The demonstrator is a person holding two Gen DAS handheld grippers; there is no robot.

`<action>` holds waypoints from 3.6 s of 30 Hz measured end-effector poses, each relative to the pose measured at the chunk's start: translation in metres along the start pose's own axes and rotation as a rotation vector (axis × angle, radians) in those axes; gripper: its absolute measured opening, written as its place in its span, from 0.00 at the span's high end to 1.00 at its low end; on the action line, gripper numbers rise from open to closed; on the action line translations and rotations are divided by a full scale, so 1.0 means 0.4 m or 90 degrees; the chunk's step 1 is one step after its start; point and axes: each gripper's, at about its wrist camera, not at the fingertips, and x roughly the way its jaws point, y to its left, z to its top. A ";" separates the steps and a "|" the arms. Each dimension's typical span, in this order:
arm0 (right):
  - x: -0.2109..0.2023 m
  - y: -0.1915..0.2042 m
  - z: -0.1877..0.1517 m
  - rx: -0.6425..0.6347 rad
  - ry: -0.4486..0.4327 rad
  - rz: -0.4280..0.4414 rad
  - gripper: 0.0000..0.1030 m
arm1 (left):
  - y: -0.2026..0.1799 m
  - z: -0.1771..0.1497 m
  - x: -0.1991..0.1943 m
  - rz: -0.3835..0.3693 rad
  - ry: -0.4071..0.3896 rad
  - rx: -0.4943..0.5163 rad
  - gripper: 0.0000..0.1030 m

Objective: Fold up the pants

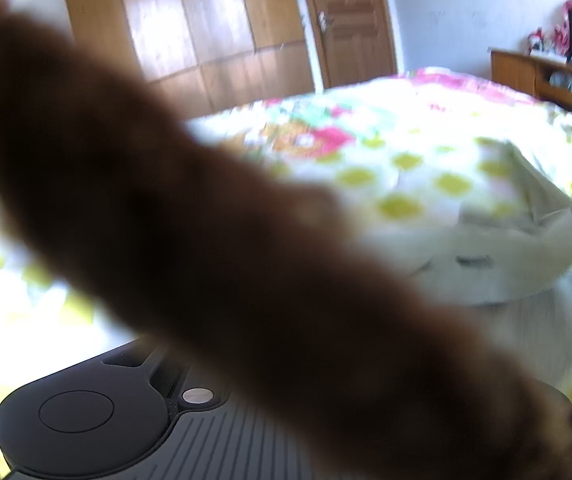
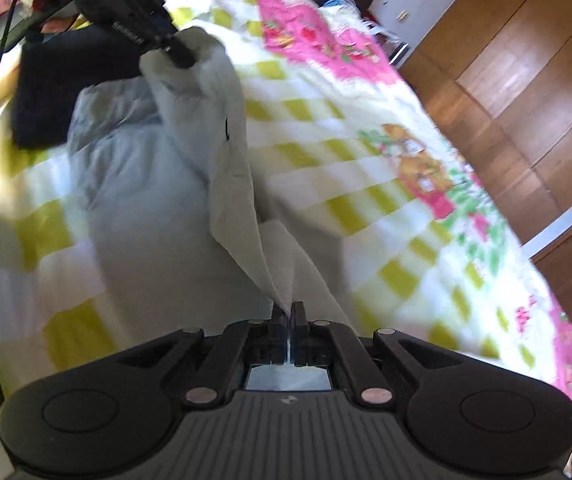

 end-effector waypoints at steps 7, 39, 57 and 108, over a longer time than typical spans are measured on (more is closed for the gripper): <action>0.021 0.080 -0.032 -0.072 0.005 0.008 0.78 | -0.031 -0.087 -0.065 0.024 0.013 0.065 0.81; 0.039 0.108 0.056 -0.034 -0.052 0.035 0.81 | -0.086 -0.101 -0.172 0.132 0.025 0.211 0.62; 0.223 -0.568 -0.225 0.568 0.126 -0.154 0.56 | -0.452 0.057 0.027 -0.170 -0.034 0.120 0.62; -0.228 -0.479 -0.930 1.181 -0.106 -0.199 0.67 | -0.837 0.111 0.094 -0.294 -0.011 0.219 0.57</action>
